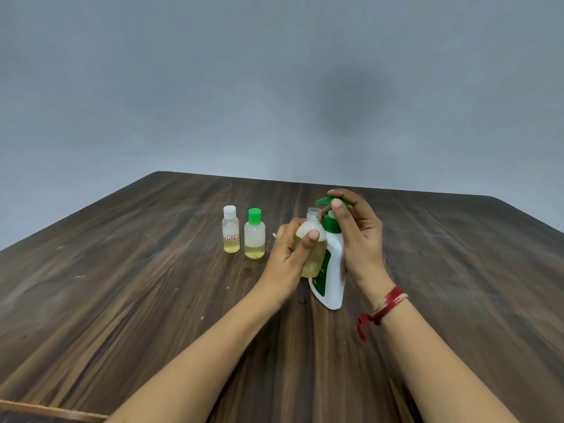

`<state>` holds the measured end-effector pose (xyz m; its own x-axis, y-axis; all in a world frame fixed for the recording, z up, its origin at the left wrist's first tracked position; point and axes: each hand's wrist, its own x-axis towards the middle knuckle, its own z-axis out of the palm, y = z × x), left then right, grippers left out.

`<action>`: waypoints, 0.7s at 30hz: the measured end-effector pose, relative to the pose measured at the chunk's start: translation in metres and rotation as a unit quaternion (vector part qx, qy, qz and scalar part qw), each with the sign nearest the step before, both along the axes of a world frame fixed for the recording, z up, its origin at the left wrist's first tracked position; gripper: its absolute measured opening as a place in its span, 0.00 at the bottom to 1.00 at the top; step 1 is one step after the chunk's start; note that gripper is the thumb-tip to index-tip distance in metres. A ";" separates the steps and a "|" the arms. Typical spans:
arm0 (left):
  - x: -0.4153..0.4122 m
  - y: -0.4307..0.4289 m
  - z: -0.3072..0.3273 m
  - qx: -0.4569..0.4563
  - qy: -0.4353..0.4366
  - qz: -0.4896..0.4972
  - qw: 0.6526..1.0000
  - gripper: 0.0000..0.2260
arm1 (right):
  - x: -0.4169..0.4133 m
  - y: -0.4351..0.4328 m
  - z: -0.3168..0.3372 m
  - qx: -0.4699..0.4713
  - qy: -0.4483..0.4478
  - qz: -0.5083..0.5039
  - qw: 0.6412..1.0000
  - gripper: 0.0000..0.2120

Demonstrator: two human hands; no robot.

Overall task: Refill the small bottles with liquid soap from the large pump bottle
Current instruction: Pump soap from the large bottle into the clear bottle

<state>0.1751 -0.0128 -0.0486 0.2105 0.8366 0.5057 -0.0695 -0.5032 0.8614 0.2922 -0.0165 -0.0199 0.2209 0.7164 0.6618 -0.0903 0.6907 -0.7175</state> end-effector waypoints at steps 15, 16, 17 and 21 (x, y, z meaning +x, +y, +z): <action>0.001 0.000 -0.001 0.001 0.006 -0.003 1.000 0.18 | -0.001 0.000 0.003 -0.009 -0.002 -0.007 1.000 0.06; 0.000 0.001 -0.001 0.001 0.006 -0.001 1.000 0.18 | 0.000 0.000 0.003 -0.010 -0.001 -0.005 1.000 0.06; 0.000 0.001 -0.001 0.002 0.007 -0.001 1.000 0.18 | 0.000 0.000 0.002 -0.011 -0.001 -0.004 1.000 0.06; 0.000 0.001 -0.001 0.004 0.011 -0.001 1.000 0.18 | 0.000 0.000 0.002 -0.011 0.001 -0.004 1.000 0.06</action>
<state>0.1756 -0.0118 -0.0494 0.2223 0.8320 0.5084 -0.0517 -0.5106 0.8583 0.2925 -0.0165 -0.0179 0.2277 0.7292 0.6453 -0.0862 0.6752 -0.7326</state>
